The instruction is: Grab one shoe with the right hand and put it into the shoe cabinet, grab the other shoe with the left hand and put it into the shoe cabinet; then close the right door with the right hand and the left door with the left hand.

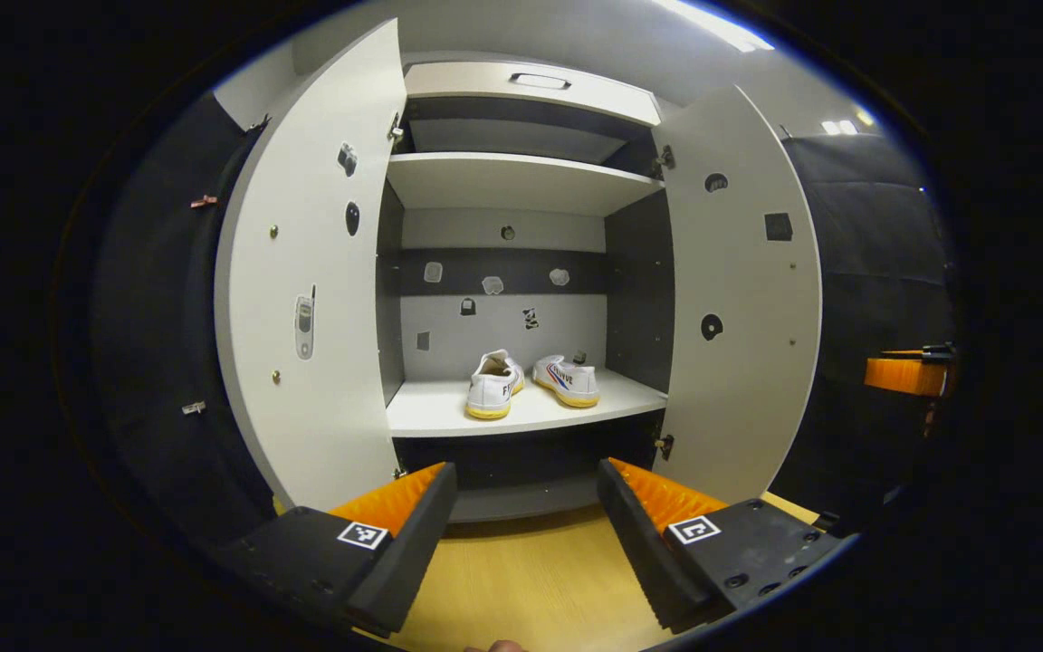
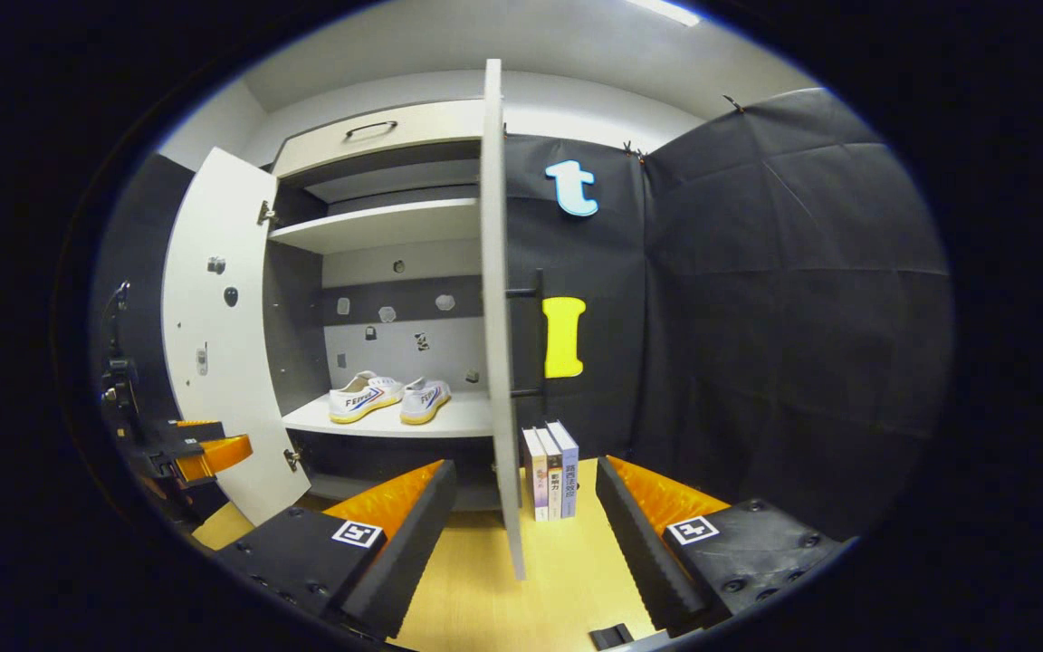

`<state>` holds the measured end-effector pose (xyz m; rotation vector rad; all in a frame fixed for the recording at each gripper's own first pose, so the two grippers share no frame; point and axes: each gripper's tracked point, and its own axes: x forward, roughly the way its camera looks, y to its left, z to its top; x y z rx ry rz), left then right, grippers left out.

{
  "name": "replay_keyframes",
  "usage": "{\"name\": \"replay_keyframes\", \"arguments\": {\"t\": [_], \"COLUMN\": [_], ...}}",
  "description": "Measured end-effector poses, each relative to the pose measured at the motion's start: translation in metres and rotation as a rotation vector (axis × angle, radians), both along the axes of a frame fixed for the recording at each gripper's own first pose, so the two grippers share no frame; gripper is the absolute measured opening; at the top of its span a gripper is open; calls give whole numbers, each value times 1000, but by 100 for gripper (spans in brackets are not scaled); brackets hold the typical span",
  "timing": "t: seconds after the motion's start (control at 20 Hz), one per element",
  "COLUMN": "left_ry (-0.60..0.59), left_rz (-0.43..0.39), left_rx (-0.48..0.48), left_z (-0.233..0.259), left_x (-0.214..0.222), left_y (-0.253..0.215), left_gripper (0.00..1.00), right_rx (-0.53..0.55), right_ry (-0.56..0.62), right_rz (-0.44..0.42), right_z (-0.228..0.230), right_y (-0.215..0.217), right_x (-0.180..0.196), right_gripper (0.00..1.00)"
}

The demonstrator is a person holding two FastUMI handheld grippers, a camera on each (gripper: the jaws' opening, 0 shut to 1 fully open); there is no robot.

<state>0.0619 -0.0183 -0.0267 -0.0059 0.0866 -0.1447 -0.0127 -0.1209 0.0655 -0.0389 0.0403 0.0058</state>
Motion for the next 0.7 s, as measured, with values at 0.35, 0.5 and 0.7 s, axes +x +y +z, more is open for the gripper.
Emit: {"name": "replay_keyframes", "arguments": {"t": [0.35,0.5,0.7], "left_ry": [91,121,109], "left_rz": [139,184,261], "left_rx": [-75,-53,-103], "left_z": [-46,-57,-51], "left_x": [-33,-43,-56], "left_y": [-11,-10,-7], "left_gripper": [98,98,98], "right_rx": [74,78,46], "right_ry": [-29,-31,-39], "right_rz": [-60,-15,62], "right_z": [30,34,42], "right_y": [-89,-94,-81], "right_x": [68,103,138], "right_gripper": [98,98,98]}}
